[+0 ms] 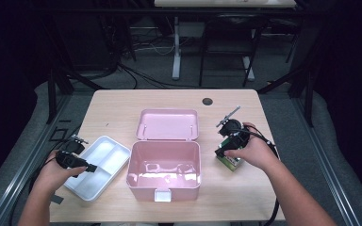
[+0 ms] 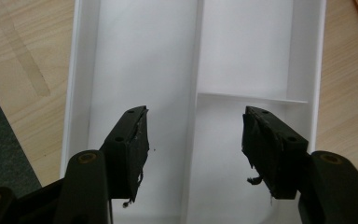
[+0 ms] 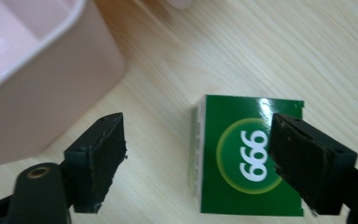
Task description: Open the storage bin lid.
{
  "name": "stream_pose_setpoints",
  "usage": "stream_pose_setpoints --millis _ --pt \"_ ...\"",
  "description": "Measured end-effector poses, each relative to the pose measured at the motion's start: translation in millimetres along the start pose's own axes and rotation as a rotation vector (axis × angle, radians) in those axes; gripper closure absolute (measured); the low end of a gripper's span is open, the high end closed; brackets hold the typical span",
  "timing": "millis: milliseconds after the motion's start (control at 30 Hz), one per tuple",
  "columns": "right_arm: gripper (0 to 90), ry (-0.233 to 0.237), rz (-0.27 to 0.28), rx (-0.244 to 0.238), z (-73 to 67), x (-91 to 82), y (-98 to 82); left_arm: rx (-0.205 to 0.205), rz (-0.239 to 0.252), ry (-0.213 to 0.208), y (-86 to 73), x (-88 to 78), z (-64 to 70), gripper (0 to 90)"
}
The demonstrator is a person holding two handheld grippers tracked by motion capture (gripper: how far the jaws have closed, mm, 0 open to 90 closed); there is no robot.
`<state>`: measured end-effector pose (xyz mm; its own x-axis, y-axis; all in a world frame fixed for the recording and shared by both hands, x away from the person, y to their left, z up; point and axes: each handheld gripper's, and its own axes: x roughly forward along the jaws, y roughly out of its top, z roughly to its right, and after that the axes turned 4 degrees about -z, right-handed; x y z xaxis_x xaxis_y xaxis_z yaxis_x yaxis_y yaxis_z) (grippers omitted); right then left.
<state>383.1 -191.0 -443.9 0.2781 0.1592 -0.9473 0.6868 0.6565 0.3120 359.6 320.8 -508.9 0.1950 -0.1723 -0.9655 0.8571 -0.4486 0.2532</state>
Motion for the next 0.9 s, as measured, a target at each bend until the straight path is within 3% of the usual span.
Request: stream_pose_setpoints --millis 67,267,467,533,567,600,667,700,900 --pt "16.5 -0.005 -0.011 0.011 4.6 2.2 0.1 0.02 -0.001 0.018 -0.3 -1.0 0.5 39.8" --pt "14.3 -0.003 -0.065 0.047 18.3 8.5 3.1 0.0 0.014 -0.046 -0.9 -5.9 2.5 37.2" --pt "10.2 0.003 -0.136 0.061 31.0 18.9 7.0 0.02 0.054 -0.032 -0.9 -11.0 7.1 31.4" --pt "8.3 -0.011 -0.157 0.063 33.5 22.2 8.1 0.019 0.046 -0.05 -0.7 -11.1 8.0 32.8" --pt "7.6 0.009 -0.162 0.065 36.3 25.2 8.6 0.034 0.037 -0.052 -0.5 -10.5 9.0 33.8" --pt "6.9 0.0 -0.173 0.071 37.2 27.0 9.1 0.044 0.024 -0.048 0.0 -9.8 9.9 33.8" --pt "6.6 0.006 -0.186 0.063 39.3 30.3 9.7 0.037 0.007 -0.057 0.9 -8.0 10.7 33.8" --pt "6.0 0.004 -0.213 0.065 39.7 31.5 10.5 0.044 0.008 -0.053 1.3 -7.5 10.9 33.5" --pt "3.0 0.017 -0.234 0.059 44.3 41.3 9.6 0.045 0.005 -0.048 1.7 -5.9 11.6 30.0"
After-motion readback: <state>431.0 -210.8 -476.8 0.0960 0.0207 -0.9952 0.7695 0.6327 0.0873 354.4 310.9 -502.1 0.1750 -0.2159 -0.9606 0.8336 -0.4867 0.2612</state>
